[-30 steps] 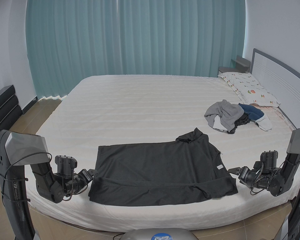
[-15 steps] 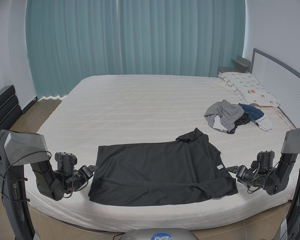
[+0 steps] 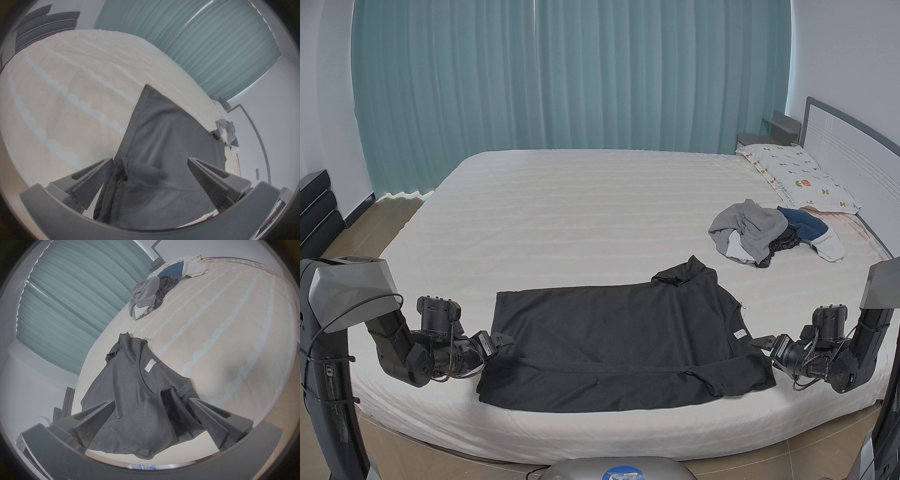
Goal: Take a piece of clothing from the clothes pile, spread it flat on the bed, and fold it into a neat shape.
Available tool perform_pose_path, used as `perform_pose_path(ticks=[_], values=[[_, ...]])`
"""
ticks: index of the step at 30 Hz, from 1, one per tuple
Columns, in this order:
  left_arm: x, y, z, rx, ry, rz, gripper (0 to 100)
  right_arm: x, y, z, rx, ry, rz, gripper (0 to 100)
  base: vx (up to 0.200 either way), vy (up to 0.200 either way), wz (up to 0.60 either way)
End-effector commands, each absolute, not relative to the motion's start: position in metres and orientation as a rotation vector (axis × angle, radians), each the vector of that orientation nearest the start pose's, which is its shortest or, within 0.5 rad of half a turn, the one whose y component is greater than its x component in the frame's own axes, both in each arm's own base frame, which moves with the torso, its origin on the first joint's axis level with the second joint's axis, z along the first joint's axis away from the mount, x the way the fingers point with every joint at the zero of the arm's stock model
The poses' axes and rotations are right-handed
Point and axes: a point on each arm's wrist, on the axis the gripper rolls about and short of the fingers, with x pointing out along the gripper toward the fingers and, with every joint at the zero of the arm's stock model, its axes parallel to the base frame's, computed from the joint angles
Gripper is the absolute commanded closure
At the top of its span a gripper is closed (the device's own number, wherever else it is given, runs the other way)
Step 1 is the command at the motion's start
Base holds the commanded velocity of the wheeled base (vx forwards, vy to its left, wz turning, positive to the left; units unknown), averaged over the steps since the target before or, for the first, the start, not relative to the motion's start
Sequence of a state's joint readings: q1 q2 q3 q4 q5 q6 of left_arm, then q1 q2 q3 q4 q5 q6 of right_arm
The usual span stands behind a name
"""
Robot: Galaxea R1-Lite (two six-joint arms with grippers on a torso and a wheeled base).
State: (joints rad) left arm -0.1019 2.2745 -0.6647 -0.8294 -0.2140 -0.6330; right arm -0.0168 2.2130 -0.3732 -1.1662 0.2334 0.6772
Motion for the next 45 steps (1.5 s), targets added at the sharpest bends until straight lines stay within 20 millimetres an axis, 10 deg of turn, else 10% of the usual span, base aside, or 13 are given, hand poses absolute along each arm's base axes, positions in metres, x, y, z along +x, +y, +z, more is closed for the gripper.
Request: perform_pose_path(ticks=[1,17,18,45], values=[[0.334,-0.038,-0.016,-0.629,0.853,-0.05,0,0.285,0.001,-0.012,0.733,0.719,-0.026,0,0.0,0.0,0.0],[0.329,-0.049,-0.019,-0.612,0.881,-0.07,0,0.283,0.0,-0.013,0.733,0.727,-0.03,0,0.0,0.0,0.0],[0.329,-0.048,-0.02,-0.612,0.885,-0.069,100,0.283,0.0,-0.013,0.733,0.727,-0.03,0,0.0,0.0,0.0],[0.3,-0.029,0.016,-0.646,0.825,-0.018,100,0.282,0.001,-0.003,0.716,0.629,0.011,0,0.0,0.0,0.0]])
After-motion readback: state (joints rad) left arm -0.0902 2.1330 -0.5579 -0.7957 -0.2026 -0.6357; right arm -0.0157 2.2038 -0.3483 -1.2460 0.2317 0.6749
